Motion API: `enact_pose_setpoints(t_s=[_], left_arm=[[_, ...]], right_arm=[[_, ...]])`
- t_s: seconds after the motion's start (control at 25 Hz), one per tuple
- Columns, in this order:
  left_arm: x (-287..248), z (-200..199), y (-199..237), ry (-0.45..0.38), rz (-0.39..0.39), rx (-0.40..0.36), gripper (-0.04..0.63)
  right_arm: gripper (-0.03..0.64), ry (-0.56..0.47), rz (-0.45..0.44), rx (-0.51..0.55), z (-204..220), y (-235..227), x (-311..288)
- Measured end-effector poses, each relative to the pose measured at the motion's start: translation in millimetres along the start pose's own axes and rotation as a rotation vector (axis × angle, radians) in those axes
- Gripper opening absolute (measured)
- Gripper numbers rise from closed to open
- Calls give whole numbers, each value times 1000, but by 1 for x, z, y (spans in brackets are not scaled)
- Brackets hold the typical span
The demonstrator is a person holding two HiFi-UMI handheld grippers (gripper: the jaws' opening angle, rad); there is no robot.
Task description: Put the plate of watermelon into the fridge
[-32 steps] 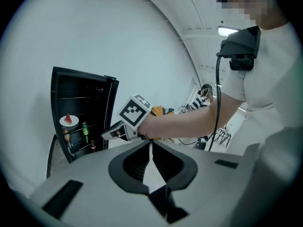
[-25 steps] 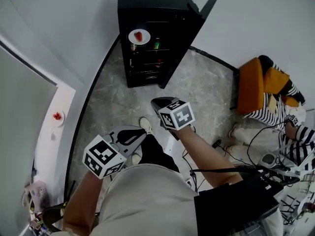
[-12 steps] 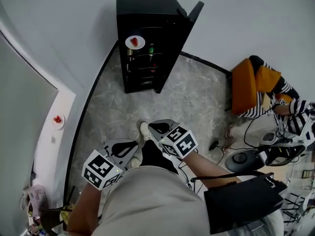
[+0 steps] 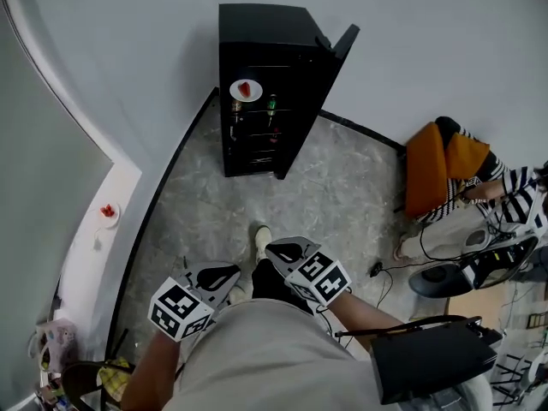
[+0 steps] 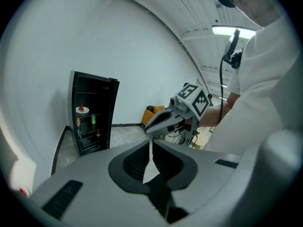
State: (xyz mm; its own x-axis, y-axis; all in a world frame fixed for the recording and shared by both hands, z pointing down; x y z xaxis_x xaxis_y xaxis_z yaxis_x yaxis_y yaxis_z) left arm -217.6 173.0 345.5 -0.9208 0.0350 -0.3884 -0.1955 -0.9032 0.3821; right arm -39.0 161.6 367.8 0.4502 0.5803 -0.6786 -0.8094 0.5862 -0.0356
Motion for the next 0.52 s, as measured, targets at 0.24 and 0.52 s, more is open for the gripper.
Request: enact_pose_setpoints(t_s=[0.24, 0.52], left_arm=[[1, 9, -3, -3, -2, 11, 29], [-5, 10, -8, 3, 15, 1, 29]], right_arm=[[14, -11, 11, 22, 3, 7, 11], [14, -3, 33, 8, 14, 6, 23]])
Point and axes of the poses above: the fingertips, and each gripper's own axes: x backward along the fingers, y to its left, z out of its underside, the point moved 8 cm from there along x, backward along the fingers, and after that the axes turned 10 degrees about z, right-handed, at the moved point
